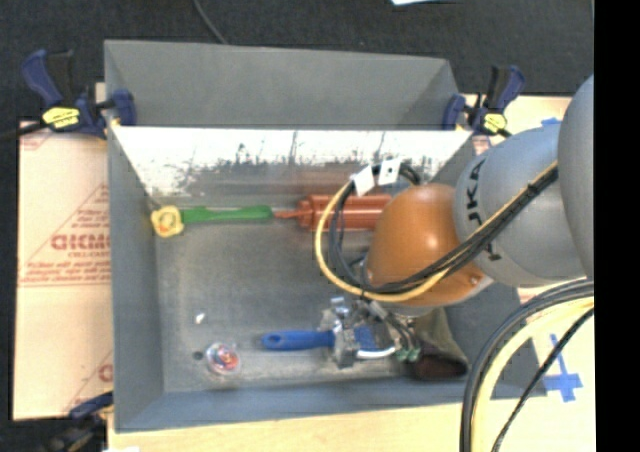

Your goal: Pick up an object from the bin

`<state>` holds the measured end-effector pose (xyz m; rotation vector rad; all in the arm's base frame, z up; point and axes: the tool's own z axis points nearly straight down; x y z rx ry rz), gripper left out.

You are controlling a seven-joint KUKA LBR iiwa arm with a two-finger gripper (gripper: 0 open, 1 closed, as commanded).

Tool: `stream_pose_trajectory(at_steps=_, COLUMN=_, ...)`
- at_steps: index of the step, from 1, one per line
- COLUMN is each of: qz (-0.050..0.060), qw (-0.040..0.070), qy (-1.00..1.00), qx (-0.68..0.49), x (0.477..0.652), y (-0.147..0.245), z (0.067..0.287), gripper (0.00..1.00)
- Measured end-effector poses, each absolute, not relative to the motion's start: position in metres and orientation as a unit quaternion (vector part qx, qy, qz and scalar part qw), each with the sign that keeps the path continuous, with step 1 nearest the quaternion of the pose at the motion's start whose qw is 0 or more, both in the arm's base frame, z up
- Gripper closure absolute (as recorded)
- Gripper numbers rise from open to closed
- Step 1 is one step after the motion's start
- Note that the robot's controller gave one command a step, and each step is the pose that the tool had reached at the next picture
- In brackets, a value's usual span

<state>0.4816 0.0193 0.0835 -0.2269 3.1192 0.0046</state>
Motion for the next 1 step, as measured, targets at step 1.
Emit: stream_pose_trajectory(at_steps=1, qz=0.001, qw=0.001, qy=0.997, qx=-0.072, x=0.4788, y=0.0190, z=0.1036, gripper=1.00)
